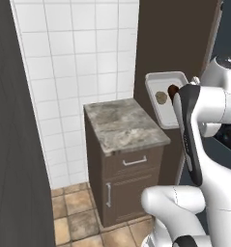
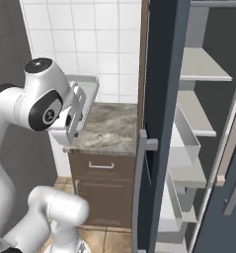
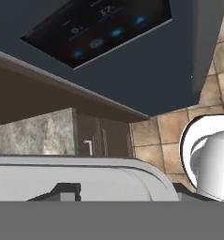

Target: Take the sweet potato and garlic out of the freezer and place them in the tupperware container on the counter. Then put the tupperware containing the vegetables back in the freezer.

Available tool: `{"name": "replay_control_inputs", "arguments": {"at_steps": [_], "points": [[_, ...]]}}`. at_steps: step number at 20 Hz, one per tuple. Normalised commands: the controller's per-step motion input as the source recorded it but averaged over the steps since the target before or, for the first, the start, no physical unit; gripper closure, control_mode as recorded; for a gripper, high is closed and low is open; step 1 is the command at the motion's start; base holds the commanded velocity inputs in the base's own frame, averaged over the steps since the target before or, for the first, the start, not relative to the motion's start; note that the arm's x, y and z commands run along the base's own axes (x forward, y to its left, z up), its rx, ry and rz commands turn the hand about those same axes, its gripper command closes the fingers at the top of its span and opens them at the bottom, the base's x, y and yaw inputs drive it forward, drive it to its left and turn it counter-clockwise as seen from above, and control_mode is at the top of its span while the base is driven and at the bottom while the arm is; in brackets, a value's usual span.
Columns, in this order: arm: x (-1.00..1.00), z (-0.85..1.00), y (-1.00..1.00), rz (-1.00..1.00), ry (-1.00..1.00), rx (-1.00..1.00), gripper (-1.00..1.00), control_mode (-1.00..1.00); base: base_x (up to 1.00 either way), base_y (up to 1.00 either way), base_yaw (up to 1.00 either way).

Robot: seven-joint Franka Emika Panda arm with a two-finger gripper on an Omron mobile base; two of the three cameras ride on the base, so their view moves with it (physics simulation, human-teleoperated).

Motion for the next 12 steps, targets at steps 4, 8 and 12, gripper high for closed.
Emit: {"name": "replay_control_inputs", "arguments": {"at_steps": [4,8,12], "points": [[0.00,0.00,0.00,0.00,0.00,0.00,1.00,1.00,-0.91,0.00,0.01],[0.00,0.00,0.00,0.00,0.00,0.00,1.00,1.00,-0.77,0.00,0.02],[0.00,0.00,0.00,0.00,0.00,0.00,1.00,1.00,-0.70,0.00,0.03]]}}
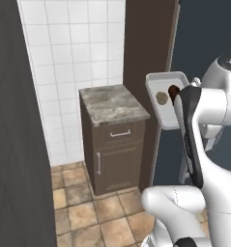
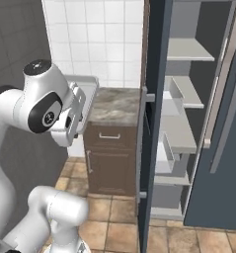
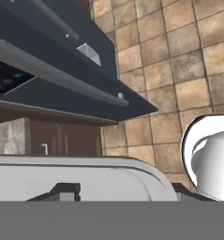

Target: Take the sweet potato and garlic out of the freezer and place them in the tupperware container on the counter. Then put the tupperware containing the vegetables back in the freezer.

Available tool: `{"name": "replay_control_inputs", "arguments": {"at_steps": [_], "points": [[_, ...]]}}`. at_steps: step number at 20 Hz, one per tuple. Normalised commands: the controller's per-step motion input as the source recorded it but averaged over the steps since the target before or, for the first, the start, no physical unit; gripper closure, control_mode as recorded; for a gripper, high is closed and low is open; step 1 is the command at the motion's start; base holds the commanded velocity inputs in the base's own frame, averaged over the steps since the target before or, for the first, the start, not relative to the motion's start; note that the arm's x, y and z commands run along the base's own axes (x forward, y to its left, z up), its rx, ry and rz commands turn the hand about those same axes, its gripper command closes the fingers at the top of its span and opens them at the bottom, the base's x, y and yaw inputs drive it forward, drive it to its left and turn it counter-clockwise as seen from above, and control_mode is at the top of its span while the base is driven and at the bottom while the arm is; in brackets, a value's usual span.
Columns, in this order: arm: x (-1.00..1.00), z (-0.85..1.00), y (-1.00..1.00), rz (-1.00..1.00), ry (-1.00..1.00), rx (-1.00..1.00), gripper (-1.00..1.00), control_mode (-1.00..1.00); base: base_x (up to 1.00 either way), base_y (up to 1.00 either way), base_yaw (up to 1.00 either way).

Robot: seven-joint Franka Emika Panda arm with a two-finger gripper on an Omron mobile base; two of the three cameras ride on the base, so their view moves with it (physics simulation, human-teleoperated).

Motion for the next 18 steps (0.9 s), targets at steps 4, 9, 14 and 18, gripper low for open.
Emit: {"name": "replay_control_inputs", "arguments": {"at_steps": [4,9,14,18], "points": [[0.00,0.00,0.00,0.00,0.00,0.00,1.00,1.00,-0.46,-0.04,0.11],[0.00,0.00,0.00,0.00,0.00,0.00,1.00,1.00,-0.20,-0.25,0.24],[0.00,0.00,0.00,0.00,0.00,0.00,1.00,1.00,-0.01,-0.54,0.25],[0.00,0.00,0.00,0.00,0.00,0.00,1.00,1.00,-0.50,-0.68,0.21]]}}
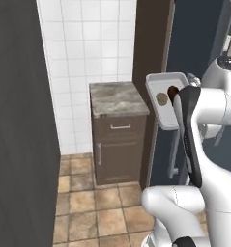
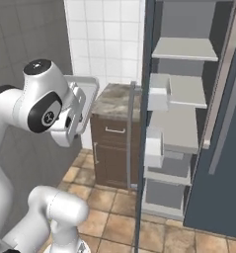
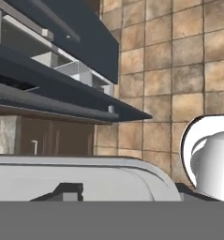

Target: Take the sweet potato and garlic out of the freezer and place them in the tupperware container on the counter. Then put the tupperware containing the vegetables back in the freezer.

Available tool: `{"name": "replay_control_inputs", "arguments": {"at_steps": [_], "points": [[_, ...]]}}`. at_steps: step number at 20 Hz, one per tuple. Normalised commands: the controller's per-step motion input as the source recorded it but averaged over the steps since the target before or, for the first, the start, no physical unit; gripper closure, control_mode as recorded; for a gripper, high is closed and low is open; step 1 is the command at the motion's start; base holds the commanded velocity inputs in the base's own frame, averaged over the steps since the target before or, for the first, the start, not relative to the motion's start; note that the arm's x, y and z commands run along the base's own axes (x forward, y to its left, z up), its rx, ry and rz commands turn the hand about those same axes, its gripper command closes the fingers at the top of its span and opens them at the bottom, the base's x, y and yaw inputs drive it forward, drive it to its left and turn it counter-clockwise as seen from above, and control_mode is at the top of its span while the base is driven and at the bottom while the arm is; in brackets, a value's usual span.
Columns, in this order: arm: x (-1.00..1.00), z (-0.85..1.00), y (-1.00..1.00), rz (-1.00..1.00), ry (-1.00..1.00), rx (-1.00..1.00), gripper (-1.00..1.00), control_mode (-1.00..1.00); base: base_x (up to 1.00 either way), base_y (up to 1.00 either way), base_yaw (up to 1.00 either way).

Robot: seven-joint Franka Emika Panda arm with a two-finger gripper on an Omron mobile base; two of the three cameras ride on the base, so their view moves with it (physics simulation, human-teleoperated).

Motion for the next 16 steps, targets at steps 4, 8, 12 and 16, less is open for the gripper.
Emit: {"name": "replay_control_inputs", "arguments": {"at_steps": [4,8,12,16], "points": [[0.00,0.00,0.00,0.00,0.00,0.00,1.00,1.00,-0.52,-0.73,0.16],[0.00,0.00,0.00,0.00,0.00,0.00,1.00,1.00,-0.38,-0.63,0.12],[0.00,0.00,0.00,0.00,0.00,0.00,1.00,1.00,-0.05,-0.60,0.11],[0.00,0.00,0.00,0.00,0.00,0.00,1.00,1.00,0.00,-0.56,0.09]]}}
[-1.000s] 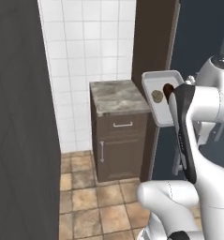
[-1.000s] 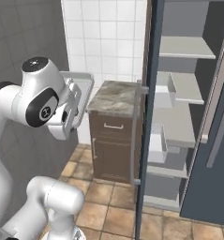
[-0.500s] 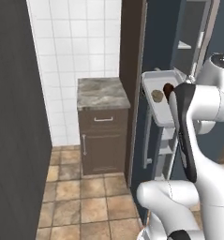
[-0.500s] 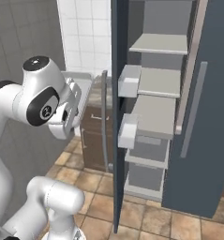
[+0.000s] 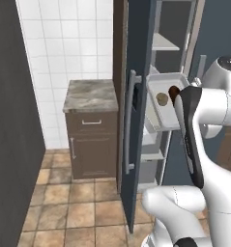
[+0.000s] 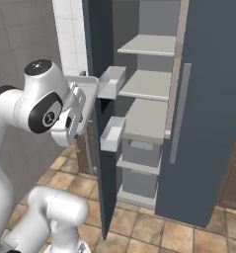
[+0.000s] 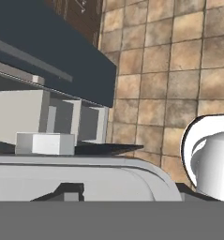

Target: Take the sweet potato and garlic out of the freezer and place them in the tupperware container on the counter. Then put the tupperware containing the vegetables back in the freezer.

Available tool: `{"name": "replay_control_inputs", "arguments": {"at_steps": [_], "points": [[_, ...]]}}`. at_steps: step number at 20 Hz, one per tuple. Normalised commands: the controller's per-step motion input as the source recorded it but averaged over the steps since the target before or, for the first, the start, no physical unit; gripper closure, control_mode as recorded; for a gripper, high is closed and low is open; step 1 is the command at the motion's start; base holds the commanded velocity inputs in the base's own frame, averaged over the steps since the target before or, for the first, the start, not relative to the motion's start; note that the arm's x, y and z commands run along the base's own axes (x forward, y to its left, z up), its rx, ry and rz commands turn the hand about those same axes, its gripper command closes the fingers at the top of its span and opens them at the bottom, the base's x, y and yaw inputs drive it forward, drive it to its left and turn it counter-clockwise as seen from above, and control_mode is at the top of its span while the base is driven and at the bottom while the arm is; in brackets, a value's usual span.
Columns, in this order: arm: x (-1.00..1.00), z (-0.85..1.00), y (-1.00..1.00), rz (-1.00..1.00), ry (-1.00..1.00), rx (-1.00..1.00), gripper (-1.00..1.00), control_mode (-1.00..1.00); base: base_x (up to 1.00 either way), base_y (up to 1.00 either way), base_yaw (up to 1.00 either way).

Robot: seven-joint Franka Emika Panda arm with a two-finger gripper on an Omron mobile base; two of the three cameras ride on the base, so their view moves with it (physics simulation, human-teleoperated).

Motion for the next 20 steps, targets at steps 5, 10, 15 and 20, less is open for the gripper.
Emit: {"name": "replay_control_inputs", "arguments": {"at_steps": [5,10,15,20], "points": [[0.00,0.00,0.00,0.00,0.00,0.00,1.00,1.00,0.13,-0.54,0.09],[0.00,0.00,0.00,0.00,0.00,0.00,1.00,1.00,0.25,-0.51,0.10],[0.00,0.00,0.00,0.00,0.00,0.00,1.00,1.00,0.24,-0.49,0.12],[0.00,0.00,0.00,0.00,0.00,0.00,1.00,1.00,0.42,-0.41,0.14]]}}
